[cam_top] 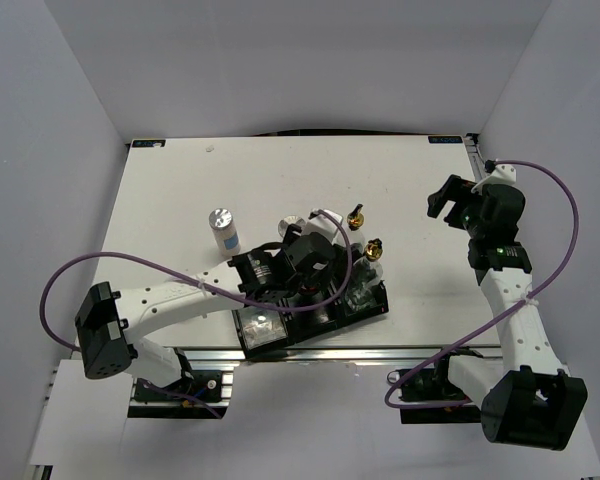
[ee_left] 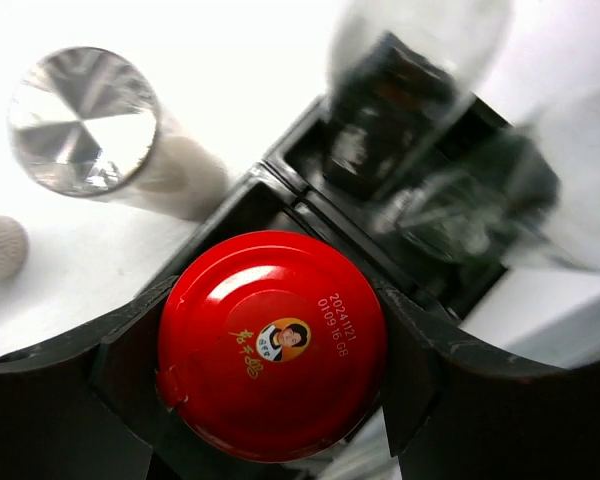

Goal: Organize the condiment bottles

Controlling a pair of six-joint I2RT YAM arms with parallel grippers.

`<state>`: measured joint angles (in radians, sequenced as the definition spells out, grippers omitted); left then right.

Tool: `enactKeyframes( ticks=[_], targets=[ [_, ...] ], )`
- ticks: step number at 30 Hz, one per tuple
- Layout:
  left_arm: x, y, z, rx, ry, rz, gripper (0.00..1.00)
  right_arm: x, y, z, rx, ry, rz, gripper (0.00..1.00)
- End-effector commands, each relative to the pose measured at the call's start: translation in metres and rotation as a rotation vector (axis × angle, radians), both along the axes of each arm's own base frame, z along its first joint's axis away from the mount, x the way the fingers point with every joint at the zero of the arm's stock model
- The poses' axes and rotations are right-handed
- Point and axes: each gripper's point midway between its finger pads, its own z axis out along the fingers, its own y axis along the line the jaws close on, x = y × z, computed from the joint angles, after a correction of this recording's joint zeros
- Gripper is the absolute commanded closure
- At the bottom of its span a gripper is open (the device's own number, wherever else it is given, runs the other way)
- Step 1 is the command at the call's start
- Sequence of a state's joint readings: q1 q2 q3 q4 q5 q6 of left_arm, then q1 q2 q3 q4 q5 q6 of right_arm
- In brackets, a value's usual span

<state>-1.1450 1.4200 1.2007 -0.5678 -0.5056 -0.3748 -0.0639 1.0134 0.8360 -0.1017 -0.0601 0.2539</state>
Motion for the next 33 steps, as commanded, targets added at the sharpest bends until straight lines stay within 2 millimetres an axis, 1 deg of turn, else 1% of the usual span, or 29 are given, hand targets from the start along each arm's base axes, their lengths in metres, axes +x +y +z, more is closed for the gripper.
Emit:
enactKeyframes(
  ticks=[1, 2, 4, 5, 7, 8, 11, 14, 15, 16, 17, 18, 19, 21, 24, 25, 28, 29, 32, 33],
  targets=[
    [0.022, 0.003, 0.041, -0.123, -0.136, 0.114, 1.0, 0.005, -0.003, 0.015, -0.012, -0.054, -0.003, 0.11],
    [0.024, 0.01, 0.034, -0.102, -0.147, 0.142, 1.0, 0.005, -0.003, 0.015, -0.012, -0.052, -0.003, 0.11],
    [0.024, 0.013, 0.03, -0.099, -0.149, 0.153, 1.0, 0.005, -0.003, 0.014, -0.012, -0.051, -0.004, 0.11],
    [0.024, 0.014, 0.024, -0.086, -0.147, 0.155, 0.99, 0.005, -0.003, 0.014, -0.012, -0.052, -0.006, 0.11],
    [0.027, 0.016, 0.021, -0.079, -0.159, 0.169, 0.96, 0.006, -0.003, 0.014, -0.008, -0.052, -0.006, 0.11],
    [0.029, 0.016, 0.019, -0.071, -0.163, 0.18, 0.93, 0.006, -0.002, 0.014, -0.006, -0.052, 0.0, 0.11],
    [0.036, 0.017, 0.012, -0.062, -0.16, 0.21, 0.92, 0.006, 0.0, 0.014, -0.001, -0.052, 0.01, 0.11],
    [0.046, 0.026, 0.004, -0.07, -0.161, 0.258, 0.92, 0.005, 0.0, 0.012, -0.001, -0.049, 0.01, 0.11],
    [0.048, 0.026, 0.006, -0.091, -0.164, 0.261, 0.85, 0.005, 0.0, 0.013, -0.003, -0.052, 0.009, 0.1],
    [0.047, 0.025, -0.003, -0.096, -0.136, 0.24, 0.8, 0.005, 0.0, 0.013, -0.002, -0.052, 0.006, 0.11],
    [0.05, 0.026, -0.006, -0.105, -0.125, 0.239, 0.77, 0.005, -0.001, 0.013, 0.0, -0.058, 0.003, 0.11],
    [0.051, 0.024, -0.007, -0.125, -0.117, 0.23, 0.77, 0.005, -0.001, 0.013, -0.001, -0.063, 0.003, 0.11],
    [0.05, 0.023, -0.013, -0.125, -0.101, 0.223, 0.75, 0.005, 0.0, 0.013, 0.0, -0.064, 0.005, 0.11],
    [0.052, 0.024, -0.016, -0.128, -0.098, 0.235, 0.75, 0.005, 0.001, 0.013, -0.001, -0.065, 0.013, 0.11],
    [0.052, 0.021, -0.022, -0.143, -0.087, 0.229, 0.63, 0.005, 0.001, 0.013, -0.002, -0.065, 0.013, 0.1],
    [0.052, 0.019, -0.024, -0.148, -0.082, 0.227, 0.58, 0.005, 0.001, 0.012, -0.001, -0.062, 0.016, 0.11],
    [0.052, 0.021, -0.032, -0.147, -0.066, 0.239, 0.4, 0.004, 0.002, 0.013, -0.004, -0.061, 0.019, 0.11],
    [0.052, 0.021, -0.036, -0.142, -0.059, 0.243, 0.32, 0.004, 0.002, 0.012, -0.003, -0.059, 0.02, 0.11],
    [0.051, 0.022, -0.044, -0.138, -0.044, 0.245, 0.31, 0.003, 0.001, 0.014, -0.006, -0.065, 0.018, 0.11],
    [0.051, 0.022, -0.045, -0.136, -0.042, 0.248, 0.29, 0.003, 0.002, 0.014, -0.005, -0.065, 0.019, 0.11]
  ],
)
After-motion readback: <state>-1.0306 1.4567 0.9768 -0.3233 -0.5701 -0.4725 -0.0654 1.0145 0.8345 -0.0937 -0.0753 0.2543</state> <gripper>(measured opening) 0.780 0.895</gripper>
